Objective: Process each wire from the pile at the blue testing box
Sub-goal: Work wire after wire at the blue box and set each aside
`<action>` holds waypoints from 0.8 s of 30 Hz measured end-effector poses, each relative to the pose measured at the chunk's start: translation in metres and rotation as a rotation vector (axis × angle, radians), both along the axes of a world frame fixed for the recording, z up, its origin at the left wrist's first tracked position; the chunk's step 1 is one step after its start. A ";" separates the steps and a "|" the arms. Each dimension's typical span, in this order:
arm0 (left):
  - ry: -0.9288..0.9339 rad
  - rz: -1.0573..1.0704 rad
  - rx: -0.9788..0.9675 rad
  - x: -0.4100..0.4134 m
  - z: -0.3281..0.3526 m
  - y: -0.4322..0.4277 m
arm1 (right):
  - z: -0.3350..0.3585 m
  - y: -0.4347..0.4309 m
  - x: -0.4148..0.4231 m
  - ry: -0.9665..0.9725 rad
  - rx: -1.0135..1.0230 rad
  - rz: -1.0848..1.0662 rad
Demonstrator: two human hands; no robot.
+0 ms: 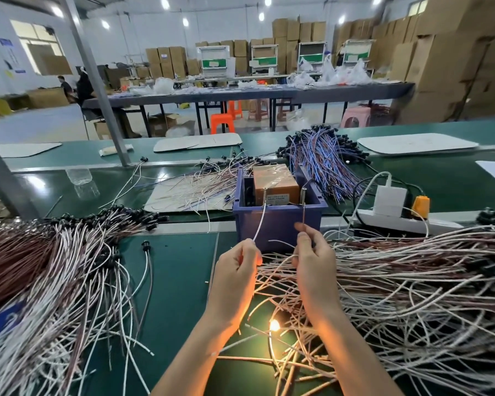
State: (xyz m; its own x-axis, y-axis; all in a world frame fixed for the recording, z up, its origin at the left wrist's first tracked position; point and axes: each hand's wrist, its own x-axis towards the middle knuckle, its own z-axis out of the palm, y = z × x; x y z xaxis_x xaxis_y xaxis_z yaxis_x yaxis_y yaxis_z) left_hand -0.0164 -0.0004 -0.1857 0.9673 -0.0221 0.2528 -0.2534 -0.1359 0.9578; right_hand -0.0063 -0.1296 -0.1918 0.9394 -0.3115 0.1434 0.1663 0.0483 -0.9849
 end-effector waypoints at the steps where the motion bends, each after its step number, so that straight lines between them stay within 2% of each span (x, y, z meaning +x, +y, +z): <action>1: -0.003 -0.004 -0.003 0.000 0.000 0.000 | 0.000 0.000 0.000 0.002 0.006 0.003; 16: -0.015 0.014 0.015 0.000 -0.003 0.001 | 0.002 0.001 -0.002 0.014 0.006 -0.012; 19: 0.038 0.010 -0.127 0.001 -0.004 0.003 | 0.003 0.000 -0.006 0.018 0.040 0.019; 24: 0.083 0.219 -0.369 0.011 -0.005 0.021 | 0.014 -0.004 -0.022 0.011 0.078 0.208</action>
State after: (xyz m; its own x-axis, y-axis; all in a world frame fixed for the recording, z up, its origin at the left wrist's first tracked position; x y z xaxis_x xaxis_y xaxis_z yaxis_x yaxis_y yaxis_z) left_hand -0.0050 0.0207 -0.1908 0.9564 0.2631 0.1265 -0.1769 0.1778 0.9680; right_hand -0.0280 -0.1340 -0.1782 0.9859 -0.1208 0.1158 0.1342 0.1569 -0.9785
